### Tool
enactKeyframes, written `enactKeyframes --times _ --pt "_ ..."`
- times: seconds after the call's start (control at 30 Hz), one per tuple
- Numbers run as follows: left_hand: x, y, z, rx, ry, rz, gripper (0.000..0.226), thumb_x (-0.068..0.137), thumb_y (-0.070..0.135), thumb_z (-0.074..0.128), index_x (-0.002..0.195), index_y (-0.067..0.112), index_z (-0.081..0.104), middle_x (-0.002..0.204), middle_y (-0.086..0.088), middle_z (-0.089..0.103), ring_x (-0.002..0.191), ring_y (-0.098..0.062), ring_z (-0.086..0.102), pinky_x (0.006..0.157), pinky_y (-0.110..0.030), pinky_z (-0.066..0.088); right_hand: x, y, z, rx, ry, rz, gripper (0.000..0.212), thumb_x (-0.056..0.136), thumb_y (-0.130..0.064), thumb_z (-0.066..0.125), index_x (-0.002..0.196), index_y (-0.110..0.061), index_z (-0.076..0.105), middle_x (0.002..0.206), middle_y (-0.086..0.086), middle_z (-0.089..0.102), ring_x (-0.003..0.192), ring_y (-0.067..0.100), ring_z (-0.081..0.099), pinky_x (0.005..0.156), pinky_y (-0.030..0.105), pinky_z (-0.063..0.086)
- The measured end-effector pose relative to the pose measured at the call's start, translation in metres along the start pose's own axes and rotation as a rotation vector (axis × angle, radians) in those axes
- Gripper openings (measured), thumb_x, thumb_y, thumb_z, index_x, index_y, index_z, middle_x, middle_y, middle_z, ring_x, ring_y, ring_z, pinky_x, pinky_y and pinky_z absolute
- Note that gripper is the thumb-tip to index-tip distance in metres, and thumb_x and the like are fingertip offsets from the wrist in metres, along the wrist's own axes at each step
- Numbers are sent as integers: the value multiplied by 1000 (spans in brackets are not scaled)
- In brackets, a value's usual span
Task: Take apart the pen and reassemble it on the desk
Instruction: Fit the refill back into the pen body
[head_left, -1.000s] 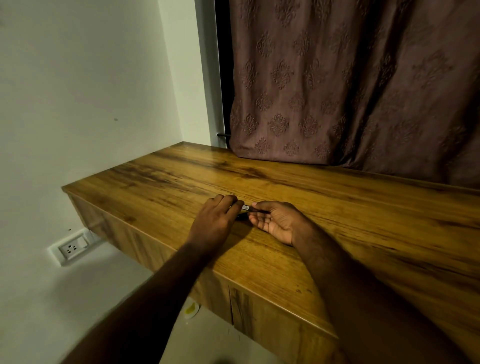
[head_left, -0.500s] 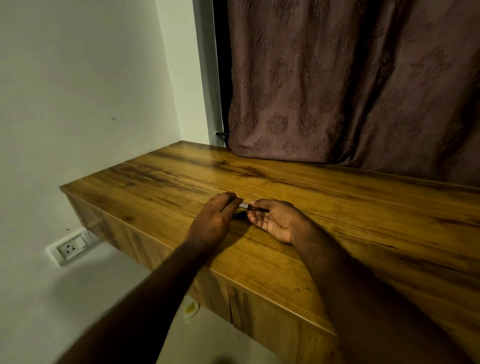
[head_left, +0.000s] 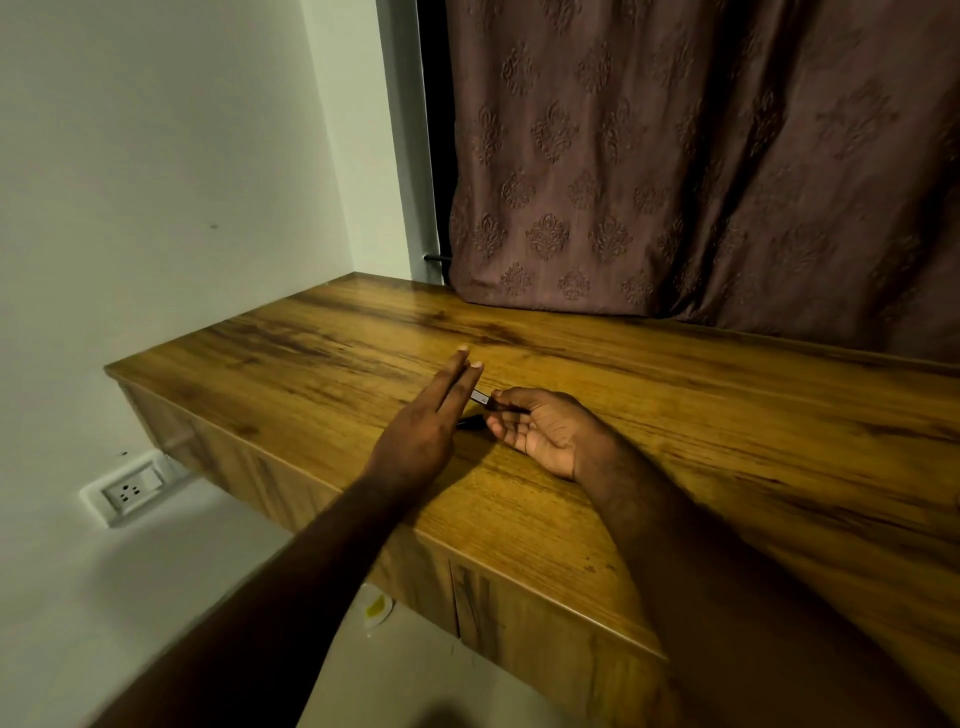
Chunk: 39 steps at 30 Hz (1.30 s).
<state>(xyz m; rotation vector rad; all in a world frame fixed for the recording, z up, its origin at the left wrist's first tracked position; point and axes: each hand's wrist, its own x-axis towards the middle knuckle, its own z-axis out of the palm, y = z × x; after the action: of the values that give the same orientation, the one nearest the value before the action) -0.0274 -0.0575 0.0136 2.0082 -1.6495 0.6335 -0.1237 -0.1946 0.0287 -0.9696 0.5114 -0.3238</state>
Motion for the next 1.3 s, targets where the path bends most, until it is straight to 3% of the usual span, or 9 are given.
enactKeyframes --times 0.13,0.23,0.33,0.43,0.67,0.9,1.3 --pt "0 -1 2 -49 26 -46 90 70 -25 49 149 10 22 158 -19 13 130 -38 45 64 -26 47 -1 3 3 20 -39 0 10 91 -4 56 85 -1 63 62 12 65 49 13 64 47 20 53" --pt "0 -2 3 -63 55 -92 86 75 -23 50 149 10 22 159 -16 10 131 -37 43 70 -30 51 0 5 6 9 -39 -7 10 90 -5 59 83 -1 64 64 12 64 49 13 64 47 20 53" --pt "-1 -3 3 -47 46 -163 70 81 -18 52 145 5 33 157 -17 20 133 -35 43 93 -44 52 2 6 7 -6 -11 -29 8 88 -5 61 83 -1 65 61 11 66 48 13 63 45 19 52" --pt "-4 -6 2 -10 28 -183 55 85 -8 58 137 2 47 152 -20 32 130 -34 46 99 -45 48 3 7 7 -10 3 -48 7 88 -5 62 87 0 66 60 11 65 47 12 63 44 19 51" --pt "-2 -9 4 1 39 -207 38 88 2 59 125 4 59 134 -20 55 118 -34 56 97 -39 47 4 6 4 -38 23 -84 9 86 -6 65 85 2 66 59 12 67 49 15 64 47 21 53" --pt "-1 -11 4 -29 49 -225 37 90 4 54 127 5 58 132 -18 58 117 -32 58 97 -38 47 4 4 4 -9 18 -110 26 93 -21 58 79 0 65 62 13 67 49 15 64 47 22 53" --pt "-1 -13 6 -63 84 -269 33 93 9 55 125 4 58 128 -17 61 111 -32 61 93 -38 49 0 3 4 -5 -24 -121 18 88 -13 59 94 3 66 71 14 67 55 16 65 50 23 54"
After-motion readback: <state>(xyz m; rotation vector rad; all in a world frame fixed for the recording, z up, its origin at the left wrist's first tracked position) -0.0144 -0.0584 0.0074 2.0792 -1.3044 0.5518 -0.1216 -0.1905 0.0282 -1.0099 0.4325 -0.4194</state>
